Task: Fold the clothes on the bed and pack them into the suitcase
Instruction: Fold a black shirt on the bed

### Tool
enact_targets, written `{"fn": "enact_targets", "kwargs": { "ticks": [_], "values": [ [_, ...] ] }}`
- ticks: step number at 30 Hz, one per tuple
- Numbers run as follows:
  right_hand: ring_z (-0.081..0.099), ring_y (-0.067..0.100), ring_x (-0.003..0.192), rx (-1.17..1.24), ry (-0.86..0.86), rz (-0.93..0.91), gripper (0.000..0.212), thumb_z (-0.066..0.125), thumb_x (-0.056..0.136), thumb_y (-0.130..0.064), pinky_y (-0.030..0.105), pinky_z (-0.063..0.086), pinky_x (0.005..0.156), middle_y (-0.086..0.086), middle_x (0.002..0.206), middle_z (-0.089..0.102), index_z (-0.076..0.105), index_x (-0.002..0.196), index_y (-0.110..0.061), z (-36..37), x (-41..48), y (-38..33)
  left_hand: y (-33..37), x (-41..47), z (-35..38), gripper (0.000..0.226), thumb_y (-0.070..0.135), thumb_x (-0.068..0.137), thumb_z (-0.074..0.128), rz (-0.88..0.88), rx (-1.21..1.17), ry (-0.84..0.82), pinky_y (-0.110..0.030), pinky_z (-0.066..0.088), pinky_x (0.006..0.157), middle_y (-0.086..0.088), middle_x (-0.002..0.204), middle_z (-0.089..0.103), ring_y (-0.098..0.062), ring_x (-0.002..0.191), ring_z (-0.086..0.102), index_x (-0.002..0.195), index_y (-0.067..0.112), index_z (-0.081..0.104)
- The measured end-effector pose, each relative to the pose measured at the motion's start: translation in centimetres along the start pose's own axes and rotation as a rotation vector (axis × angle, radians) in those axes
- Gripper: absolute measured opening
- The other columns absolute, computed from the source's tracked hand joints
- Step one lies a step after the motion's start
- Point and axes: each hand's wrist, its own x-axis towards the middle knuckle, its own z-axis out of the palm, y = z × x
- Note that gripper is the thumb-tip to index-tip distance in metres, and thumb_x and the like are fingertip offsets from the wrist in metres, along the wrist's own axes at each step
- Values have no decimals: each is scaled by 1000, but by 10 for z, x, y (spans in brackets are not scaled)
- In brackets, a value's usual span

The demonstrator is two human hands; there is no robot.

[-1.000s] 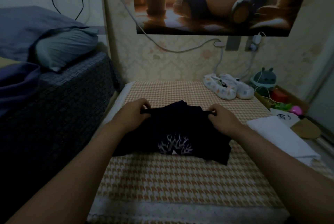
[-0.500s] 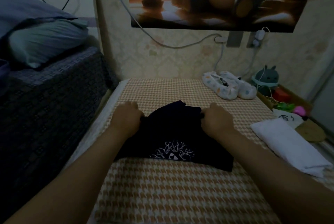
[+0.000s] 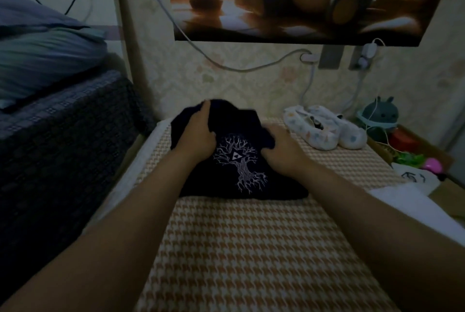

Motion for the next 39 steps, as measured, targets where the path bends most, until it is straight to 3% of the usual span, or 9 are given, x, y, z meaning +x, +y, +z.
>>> {"fn": "enact_targets", "kwargs": {
  "ticks": [3,7,9,13,19,24,30,34,39],
  "values": [
    [26,21,144,-270,-254,-11,71,60,83,-39,39,23,117,2,158,22,35,148,-29,34,-32,28,-30,-30,35,38,26,89,63,129,53,-73,-38,46,100,-1,121,55,-20,110,57,126,25,55],
    [35,18,136,-581,-245,-95,64,50,88,-46,39,23,114,-1,153,33,34,147,-31,56,-52,61,-73,-70,58,52,58,82,58,241,402,-305,-35,38,99,11,119,48,-11,112,43,127,34,52],
    [46,18,125,-630,-135,-106,46,47,95,-34,35,32,108,0,142,46,45,140,-25,55,-46,69,-89,-70,62,47,46,90,56,229,442,-209,-35,38,102,7,128,47,-15,119,42,134,30,52],
    [60,20,94,-440,-75,0,29,43,100,-16,36,49,85,3,111,65,54,127,-21,47,-41,65,-88,-62,63,38,1,92,51,213,341,-167,-35,46,98,-2,122,61,-20,110,56,123,19,64],
    [55,21,59,-252,22,-82,21,38,100,-18,40,47,54,4,73,61,51,116,-21,15,-59,38,-51,-60,21,22,11,99,43,166,164,-134,-47,53,82,-5,103,66,-25,89,62,111,18,60],
    [59,12,69,-37,-75,4,20,45,86,-26,34,47,61,-7,85,62,51,104,-32,-16,-85,14,-11,-75,-16,22,14,99,40,-33,87,-309,-36,49,69,-5,97,63,-24,80,60,106,23,58],
    [52,29,89,-705,216,-202,43,53,72,-19,35,37,69,7,106,53,56,115,-19,-2,-117,29,-24,-121,8,24,4,80,61,237,451,142,-40,47,70,-6,96,59,-28,86,57,98,19,64],
    [57,21,98,-476,-219,-28,34,55,77,-4,32,48,77,-3,106,56,63,102,-25,-3,-130,30,-2,-146,28,39,1,79,56,330,214,-365,-37,48,92,8,106,53,-16,102,52,99,34,62],
    [38,17,121,-587,-506,-22,63,56,71,-48,35,33,107,-9,132,41,48,133,-45,-1,-145,30,-12,-157,42,57,23,77,68,208,396,-676,-38,40,100,8,124,39,-16,114,38,125,38,39]
  ]
}}
